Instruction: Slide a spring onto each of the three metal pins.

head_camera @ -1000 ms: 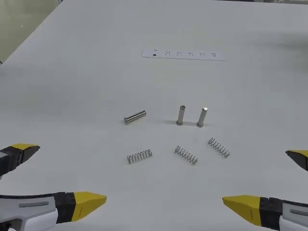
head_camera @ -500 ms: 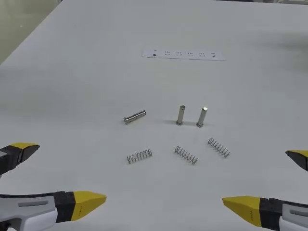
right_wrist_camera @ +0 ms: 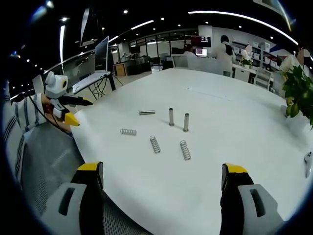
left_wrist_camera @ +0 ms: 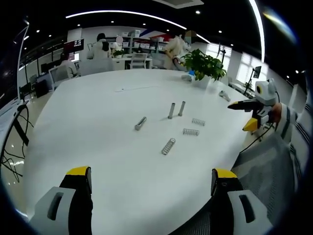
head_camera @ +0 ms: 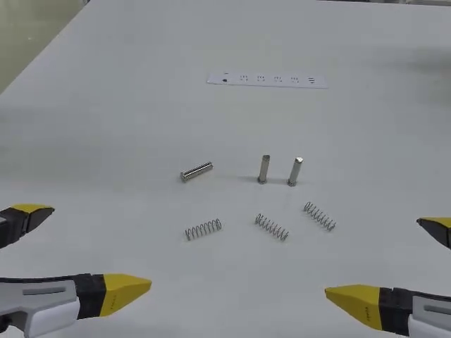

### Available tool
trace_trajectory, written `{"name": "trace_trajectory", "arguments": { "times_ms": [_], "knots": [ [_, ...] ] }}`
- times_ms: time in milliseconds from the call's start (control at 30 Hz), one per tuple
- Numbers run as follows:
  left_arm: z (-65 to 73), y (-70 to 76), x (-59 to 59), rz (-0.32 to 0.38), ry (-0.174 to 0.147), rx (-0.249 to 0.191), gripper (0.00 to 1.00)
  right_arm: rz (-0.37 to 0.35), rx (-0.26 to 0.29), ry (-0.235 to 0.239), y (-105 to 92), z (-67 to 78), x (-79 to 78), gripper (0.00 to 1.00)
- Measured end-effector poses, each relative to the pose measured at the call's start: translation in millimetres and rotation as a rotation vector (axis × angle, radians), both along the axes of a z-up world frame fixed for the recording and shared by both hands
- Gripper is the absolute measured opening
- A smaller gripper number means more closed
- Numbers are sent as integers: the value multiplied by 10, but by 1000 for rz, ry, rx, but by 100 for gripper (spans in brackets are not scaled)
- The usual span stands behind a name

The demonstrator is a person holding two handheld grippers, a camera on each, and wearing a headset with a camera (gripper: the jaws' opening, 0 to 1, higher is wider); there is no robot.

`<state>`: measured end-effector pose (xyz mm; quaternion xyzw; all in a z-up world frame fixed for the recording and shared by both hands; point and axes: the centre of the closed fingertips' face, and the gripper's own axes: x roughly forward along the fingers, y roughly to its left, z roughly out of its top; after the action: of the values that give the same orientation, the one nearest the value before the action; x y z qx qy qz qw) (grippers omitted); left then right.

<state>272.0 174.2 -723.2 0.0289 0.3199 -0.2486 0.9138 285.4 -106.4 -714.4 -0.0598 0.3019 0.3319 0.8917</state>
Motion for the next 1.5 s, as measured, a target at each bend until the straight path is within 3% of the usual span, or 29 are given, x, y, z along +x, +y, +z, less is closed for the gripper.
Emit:
{"name": "trace_trajectory", "arguments": {
  "times_ms": [367,733,1167,1500],
  "knots": [
    [11,3,38,-17,1,8,98,3,2,10,2,-18,-5,100],
    [69,129,206,-31,-21,43,98,9,-9,1,4,-8,22,99],
    [39,226,266,-43,-7,58,98,21,-9,10,56,-21,1,99],
    [50,237,416,-57,-10,88,95,29,-15,14,83,-16,-28,99]
  ]
}}
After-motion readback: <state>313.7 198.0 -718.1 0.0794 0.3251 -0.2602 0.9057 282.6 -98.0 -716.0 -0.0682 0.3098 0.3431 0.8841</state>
